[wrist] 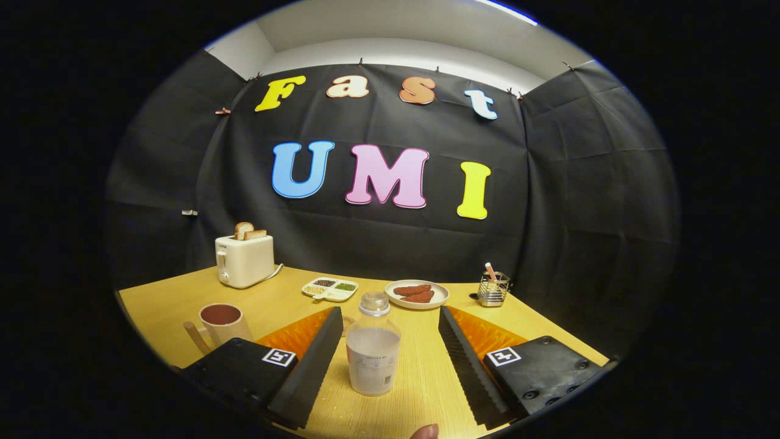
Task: Take the bottle from table, then pour the juice into the cup, finally place the bottle on the coaster
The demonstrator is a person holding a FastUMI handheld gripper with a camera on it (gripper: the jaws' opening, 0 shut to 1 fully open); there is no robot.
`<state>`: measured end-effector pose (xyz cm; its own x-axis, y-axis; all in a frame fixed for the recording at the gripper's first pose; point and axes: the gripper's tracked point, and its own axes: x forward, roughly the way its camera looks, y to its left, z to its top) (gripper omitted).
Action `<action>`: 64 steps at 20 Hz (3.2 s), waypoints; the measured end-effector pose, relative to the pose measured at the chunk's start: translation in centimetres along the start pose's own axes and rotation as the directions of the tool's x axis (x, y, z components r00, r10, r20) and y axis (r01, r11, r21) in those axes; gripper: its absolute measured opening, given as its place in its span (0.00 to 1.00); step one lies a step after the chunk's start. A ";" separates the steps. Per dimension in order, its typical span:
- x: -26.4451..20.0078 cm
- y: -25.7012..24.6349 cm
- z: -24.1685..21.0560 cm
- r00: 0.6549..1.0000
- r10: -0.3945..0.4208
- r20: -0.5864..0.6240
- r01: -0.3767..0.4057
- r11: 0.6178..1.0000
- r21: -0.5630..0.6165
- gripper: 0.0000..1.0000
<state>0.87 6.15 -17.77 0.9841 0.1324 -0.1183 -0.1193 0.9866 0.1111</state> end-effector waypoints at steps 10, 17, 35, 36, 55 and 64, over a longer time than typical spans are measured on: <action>3.2 0.8 -6.4 0.998 0.028 -0.051 -0.027 0.999 0.026 0.97; 4.3 1.1 -8.4 0.996 0.002 -0.084 0.000 1.000 0.023 0.86; 4.3 2.2 4.8 0.994 -0.072 -0.082 0.002 0.765 -0.644 0.70; 4.0 2.9 5.0 0.995 -0.059 -0.081 -0.012 0.736 -0.677 0.70; 4.7 11.1 0.2 0.988 0.042 -0.147 -0.153 0.204 -0.967 0.70; 5.4 13.0 -2.1 0.977 0.049 -0.209 -0.212 0.080 -0.974 0.70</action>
<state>4.32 19.90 -19.01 0.9280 0.1977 -0.3159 -0.3462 0.1433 -0.9272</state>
